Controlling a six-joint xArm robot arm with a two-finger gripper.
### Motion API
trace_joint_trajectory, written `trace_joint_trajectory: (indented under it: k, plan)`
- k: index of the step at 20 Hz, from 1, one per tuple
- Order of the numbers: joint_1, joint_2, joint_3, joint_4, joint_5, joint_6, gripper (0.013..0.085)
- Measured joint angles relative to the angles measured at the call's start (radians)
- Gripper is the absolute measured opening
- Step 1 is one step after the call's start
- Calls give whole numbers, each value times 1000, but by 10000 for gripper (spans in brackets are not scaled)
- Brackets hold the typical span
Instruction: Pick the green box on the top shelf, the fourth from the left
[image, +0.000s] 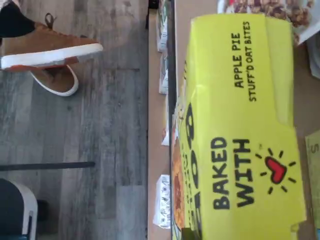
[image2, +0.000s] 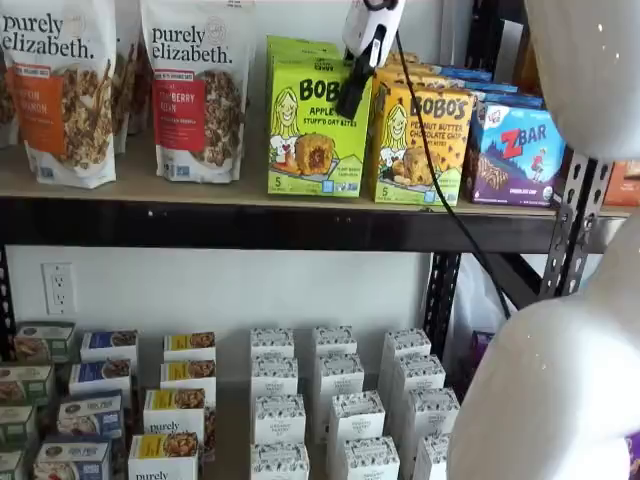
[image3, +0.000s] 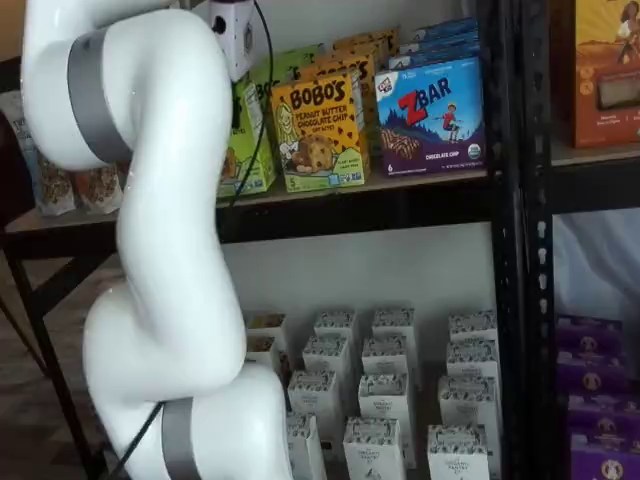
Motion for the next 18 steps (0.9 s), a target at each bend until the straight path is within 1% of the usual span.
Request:
trace_joint_trajectory:
  k: [3,9,13,18]
  plan:
    - [-4,-12,-11,4,33,3,170]
    - [-27,-66,-14,25,95,0,170]
    - [-36,-118,7,14,128,-2,170]
    - [-59,-183,47,7,161,-20,170]
